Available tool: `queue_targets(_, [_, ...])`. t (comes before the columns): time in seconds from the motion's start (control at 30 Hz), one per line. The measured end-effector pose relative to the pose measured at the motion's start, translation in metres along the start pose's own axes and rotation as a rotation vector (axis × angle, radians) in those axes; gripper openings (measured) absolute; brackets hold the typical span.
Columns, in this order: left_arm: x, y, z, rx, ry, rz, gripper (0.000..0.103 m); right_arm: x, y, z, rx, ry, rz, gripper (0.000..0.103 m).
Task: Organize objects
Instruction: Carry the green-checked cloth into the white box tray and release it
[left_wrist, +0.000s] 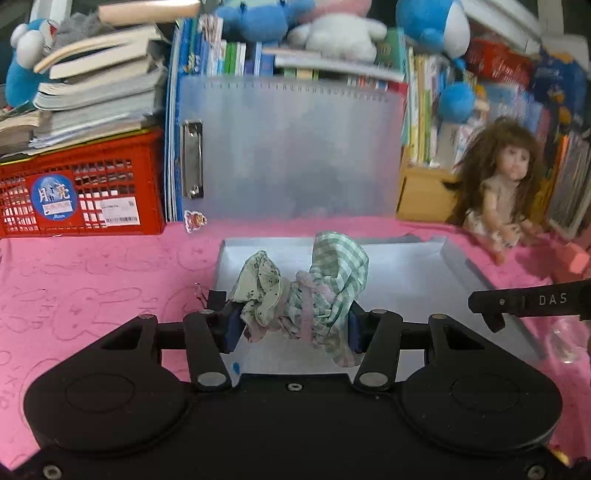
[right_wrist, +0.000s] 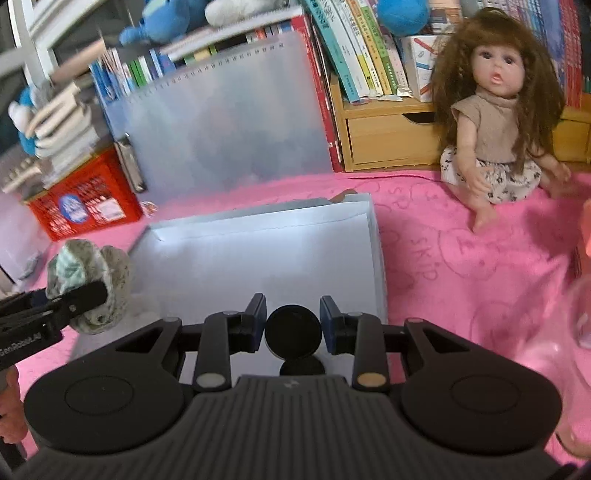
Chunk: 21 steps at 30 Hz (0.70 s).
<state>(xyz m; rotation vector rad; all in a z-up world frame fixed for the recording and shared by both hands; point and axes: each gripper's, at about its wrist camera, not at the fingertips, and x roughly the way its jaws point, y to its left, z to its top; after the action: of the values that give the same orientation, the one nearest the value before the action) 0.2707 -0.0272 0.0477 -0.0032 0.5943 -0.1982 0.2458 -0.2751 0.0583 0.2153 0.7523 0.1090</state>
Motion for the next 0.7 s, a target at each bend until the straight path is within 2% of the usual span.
queue_targets(0.2, [0.031,-0.005,-0.001,0.021,0.054,0.048,0.051,0.025,0.004,-0.003,-0.026,0.022,-0.045,0.036])
queue_targets(0.47, [0.040,-0.011,-0.005,0.057,0.071,0.068,0.052,0.036,0.005,-0.006,-0.045,0.037,-0.071,0.036])
queue_targets(0.6, [0.036,-0.013,-0.007,0.087,0.056,0.075,0.057,0.038,0.008,-0.010,-0.066,0.041,-0.080,0.037])
queue_targets(0.67, [0.033,-0.014,-0.007,0.094,0.049,0.079,0.062,0.037,0.008,-0.011,-0.065,0.037,-0.080,0.039])
queue_targets(0.7, [0.031,-0.014,-0.007,0.094,0.044,0.082,0.068,0.036,0.008,-0.011,-0.062,0.033,-0.076,0.040])
